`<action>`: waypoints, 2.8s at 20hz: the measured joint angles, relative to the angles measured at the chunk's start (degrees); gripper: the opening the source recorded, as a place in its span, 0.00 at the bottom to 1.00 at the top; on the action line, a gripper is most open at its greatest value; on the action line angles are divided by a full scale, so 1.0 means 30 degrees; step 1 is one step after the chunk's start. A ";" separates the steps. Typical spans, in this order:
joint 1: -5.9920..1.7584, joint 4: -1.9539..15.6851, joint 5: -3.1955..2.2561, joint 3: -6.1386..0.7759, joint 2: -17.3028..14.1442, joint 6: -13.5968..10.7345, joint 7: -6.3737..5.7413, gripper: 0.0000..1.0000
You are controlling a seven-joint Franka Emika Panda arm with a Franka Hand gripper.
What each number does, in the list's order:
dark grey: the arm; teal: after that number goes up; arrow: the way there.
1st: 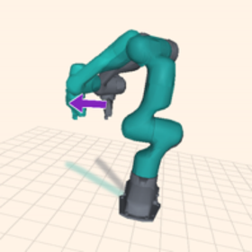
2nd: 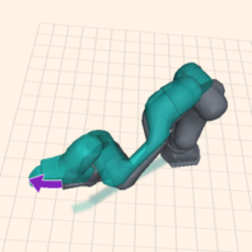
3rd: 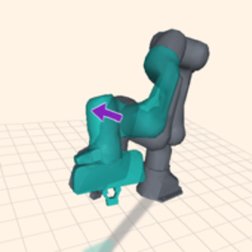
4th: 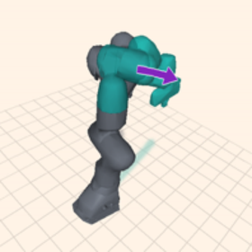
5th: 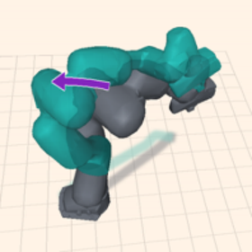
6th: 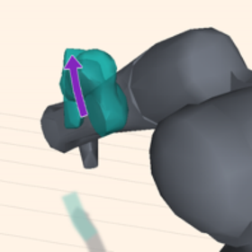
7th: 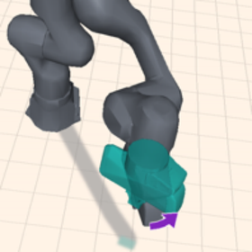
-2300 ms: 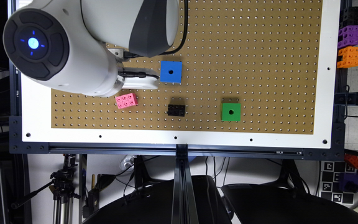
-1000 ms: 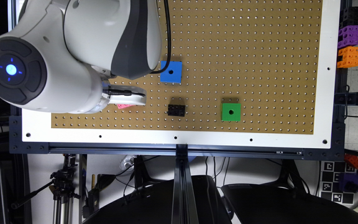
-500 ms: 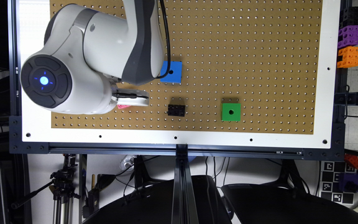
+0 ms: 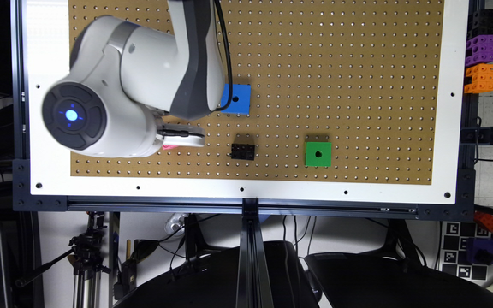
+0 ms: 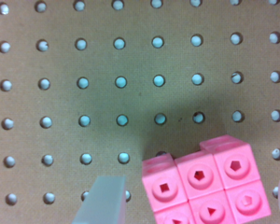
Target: Pick up pink block.
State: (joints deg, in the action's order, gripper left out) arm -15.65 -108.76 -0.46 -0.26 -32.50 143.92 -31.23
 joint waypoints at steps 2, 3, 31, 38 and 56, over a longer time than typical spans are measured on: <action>0.0035 0.0102 0.0000 -0.0055 -0.0109 0.0009 -0.0001 1.00; 0.0039 0.0103 0.0000 -0.0133 -0.0108 0.0009 -0.0002 1.00; 0.0031 0.0155 0.0000 -0.0264 -0.1088 0.0721 -0.0003 0.00; 0.0031 0.0150 0.0000 -0.0265 -0.0917 0.0585 -0.0003 0.00; 0.0030 0.0124 0.0000 -0.0269 0.2341 -0.2751 -0.0004 0.00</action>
State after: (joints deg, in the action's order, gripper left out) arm -15.56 -108.38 -0.46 -1.07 -25.47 135.67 -31.24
